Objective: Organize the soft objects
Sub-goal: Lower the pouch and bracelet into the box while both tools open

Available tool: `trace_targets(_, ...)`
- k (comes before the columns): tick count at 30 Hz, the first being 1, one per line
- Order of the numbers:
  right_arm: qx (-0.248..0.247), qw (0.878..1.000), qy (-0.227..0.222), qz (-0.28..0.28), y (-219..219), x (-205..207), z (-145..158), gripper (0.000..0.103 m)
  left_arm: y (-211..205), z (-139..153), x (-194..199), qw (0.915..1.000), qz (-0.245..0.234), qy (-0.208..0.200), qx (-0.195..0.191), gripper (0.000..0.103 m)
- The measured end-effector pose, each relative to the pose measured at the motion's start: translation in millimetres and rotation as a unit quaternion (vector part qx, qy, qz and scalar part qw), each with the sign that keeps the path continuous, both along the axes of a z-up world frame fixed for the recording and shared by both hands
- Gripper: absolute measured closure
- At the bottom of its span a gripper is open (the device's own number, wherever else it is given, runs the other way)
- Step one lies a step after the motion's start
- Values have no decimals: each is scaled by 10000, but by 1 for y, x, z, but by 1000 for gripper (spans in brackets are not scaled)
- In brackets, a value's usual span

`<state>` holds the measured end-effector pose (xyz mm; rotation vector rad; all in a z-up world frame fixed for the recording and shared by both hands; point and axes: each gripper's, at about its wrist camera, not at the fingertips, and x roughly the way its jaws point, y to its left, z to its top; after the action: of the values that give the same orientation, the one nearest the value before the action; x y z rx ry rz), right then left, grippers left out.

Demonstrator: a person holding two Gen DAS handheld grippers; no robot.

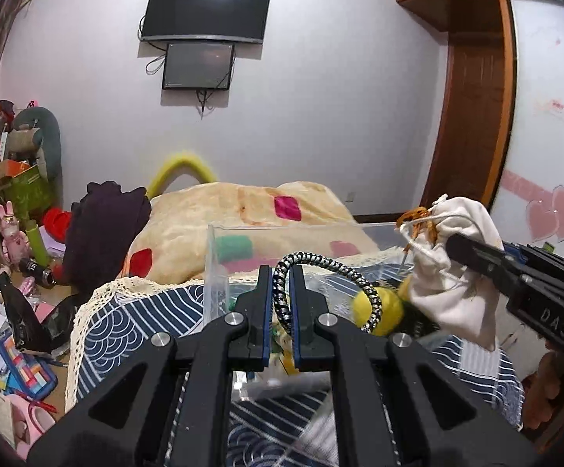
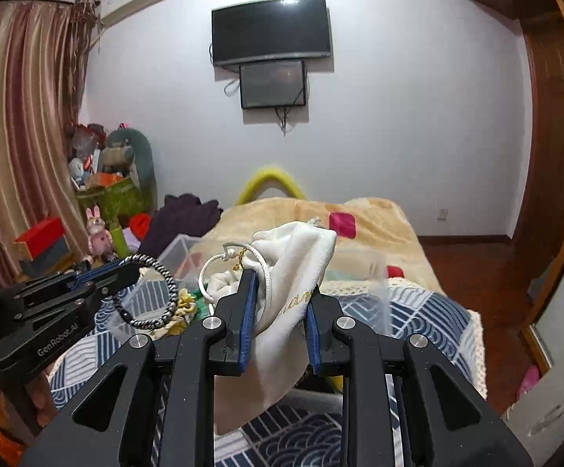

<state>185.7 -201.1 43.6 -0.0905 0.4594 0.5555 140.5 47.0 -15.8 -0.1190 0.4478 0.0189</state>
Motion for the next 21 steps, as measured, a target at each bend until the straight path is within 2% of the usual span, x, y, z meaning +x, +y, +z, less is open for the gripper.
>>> trace_targets(8, -386, 9984, 389, 167, 20, 14, -31, 82, -10, -40, 33, 9983, 61, 443, 362, 96)
trace_targets(13, -476, 9977, 435, 189, 18, 14, -34, 78, -14, -51, 33, 9975, 5, 531, 470, 96)
trace_targets(16, -562, 9973, 456, 150, 16, 14, -33, 57, -14, -50, 29, 9975, -31, 567, 430, 93)
trace_targets(17, -578, 9973, 435, 122, 15, 12, -33, 50, -13, -50, 27, 9975, -46, 586, 403, 88)
trace_targets(19, -588, 9976, 350, 75, 11, 7, -31, 48, -12, -48, 24, 9977, -98, 599, 311, 80)
trace_targets(21, -557, 9980, 302, 91, 8, 4, -27, 48, -13, -45, 18, 9978, -143, 576, 301, 77)
